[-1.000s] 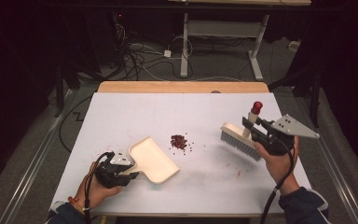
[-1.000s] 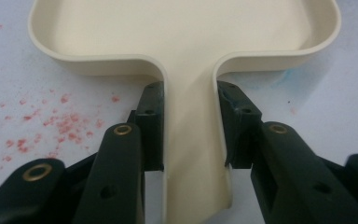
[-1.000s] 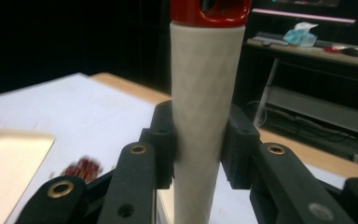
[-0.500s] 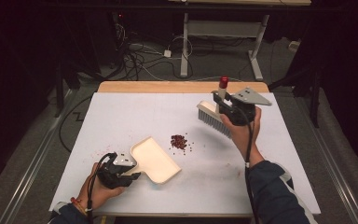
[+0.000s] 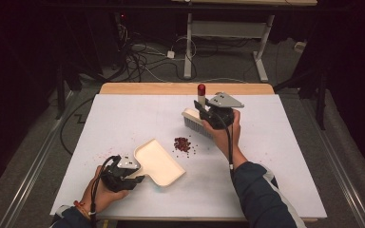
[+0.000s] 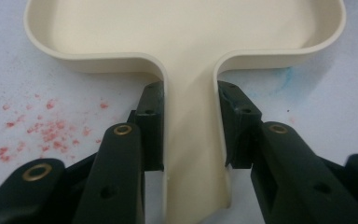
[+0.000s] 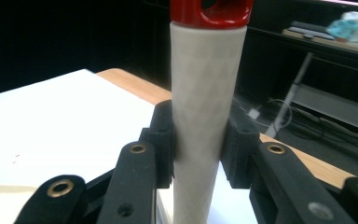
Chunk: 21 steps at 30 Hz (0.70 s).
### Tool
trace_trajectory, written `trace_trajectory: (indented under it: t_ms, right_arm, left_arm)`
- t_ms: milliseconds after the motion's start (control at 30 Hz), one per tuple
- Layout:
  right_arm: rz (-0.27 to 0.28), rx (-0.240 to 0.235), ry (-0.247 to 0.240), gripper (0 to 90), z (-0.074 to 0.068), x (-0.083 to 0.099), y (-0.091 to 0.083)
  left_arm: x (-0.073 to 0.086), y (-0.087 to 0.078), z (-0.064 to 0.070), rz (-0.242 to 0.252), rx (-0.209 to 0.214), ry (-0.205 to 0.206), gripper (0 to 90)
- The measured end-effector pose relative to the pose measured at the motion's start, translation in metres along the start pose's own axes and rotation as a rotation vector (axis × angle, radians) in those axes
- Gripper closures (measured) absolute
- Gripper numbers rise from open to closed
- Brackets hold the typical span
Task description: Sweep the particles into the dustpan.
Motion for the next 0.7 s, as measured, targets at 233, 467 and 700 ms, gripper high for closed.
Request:
trace_trajectory:
  t_ms: [233,467,700]
  right_arm:
    - [0.0,-0.039,-0.019,69.5,-0.019,0.002,0.002]
    - [-0.015,-0.086,-0.02,69.2,-0.031,0.002,-0.003]
    - [-0.011,-0.108,-0.019,69.0,-0.037,0.004,-0.009]
  left_arm:
    - [0.0,0.0,0.0,0.003,0.003,-0.005,63.9]
    - [-0.001,0.001,0.0,-0.001,0.002,-0.004,63.9]
    - [-0.002,0.002,0.001,0.0,-0.002,-0.004,63.9]
Point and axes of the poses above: each handheld gripper's, and its own axes: y roughly forward along the jaws, x roughly out of its underside, z roughly to its right, the point moved 5 cm from there along y, roughly forward along the jaws, and after that the axes turned 11 degrees about z, right-handed, at the moved point
